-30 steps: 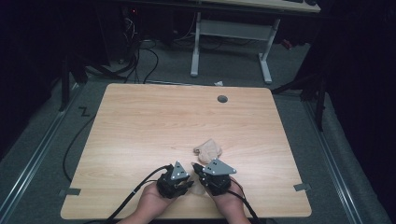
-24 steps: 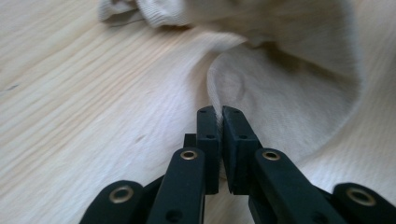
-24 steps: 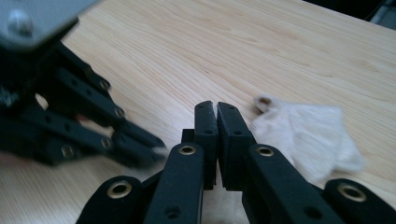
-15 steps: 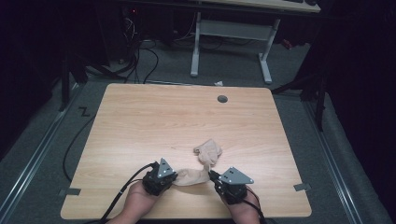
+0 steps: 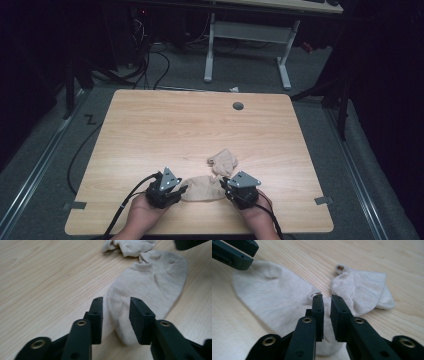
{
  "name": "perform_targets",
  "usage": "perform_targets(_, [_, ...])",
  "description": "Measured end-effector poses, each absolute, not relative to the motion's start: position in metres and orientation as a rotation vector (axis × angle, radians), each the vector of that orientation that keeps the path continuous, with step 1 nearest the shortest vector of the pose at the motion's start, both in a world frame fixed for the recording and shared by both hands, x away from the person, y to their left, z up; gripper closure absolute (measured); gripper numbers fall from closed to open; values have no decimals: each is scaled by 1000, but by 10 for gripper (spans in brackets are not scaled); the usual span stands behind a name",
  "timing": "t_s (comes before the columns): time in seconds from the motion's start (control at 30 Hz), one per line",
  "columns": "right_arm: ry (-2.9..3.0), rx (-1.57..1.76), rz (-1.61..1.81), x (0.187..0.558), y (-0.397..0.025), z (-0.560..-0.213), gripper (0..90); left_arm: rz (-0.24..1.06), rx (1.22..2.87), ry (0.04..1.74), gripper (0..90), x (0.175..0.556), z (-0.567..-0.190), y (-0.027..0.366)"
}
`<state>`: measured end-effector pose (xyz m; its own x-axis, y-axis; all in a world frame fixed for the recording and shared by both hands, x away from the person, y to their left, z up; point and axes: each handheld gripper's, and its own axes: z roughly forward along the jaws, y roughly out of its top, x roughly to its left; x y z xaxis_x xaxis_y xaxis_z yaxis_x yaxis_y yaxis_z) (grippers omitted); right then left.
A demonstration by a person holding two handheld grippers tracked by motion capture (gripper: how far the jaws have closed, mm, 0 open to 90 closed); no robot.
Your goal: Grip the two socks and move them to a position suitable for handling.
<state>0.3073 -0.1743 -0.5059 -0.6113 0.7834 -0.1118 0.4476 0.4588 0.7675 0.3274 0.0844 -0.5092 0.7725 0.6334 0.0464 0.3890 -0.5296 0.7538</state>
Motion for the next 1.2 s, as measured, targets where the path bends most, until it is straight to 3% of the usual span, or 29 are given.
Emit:
perform_targets(0.17, [2325,1057,903,322,-177,-520,839,375,2232,775,763,335,-520,83])
perform_targets(0.4, [2368,1058,928,314,-177,-525,835,374,2256,770,770,326,-524,89])
perform_targets(0.7, [2371,975,1011,288,-165,-513,769,360,2221,825,666,309,-513,110])
perform_targets(1.0, [2248,1086,1020,299,-190,-509,738,398,2145,843,541,315,-496,143])
perform_targets(1.2, [2210,1171,1020,308,-206,-511,733,426,2120,894,507,332,-499,169])
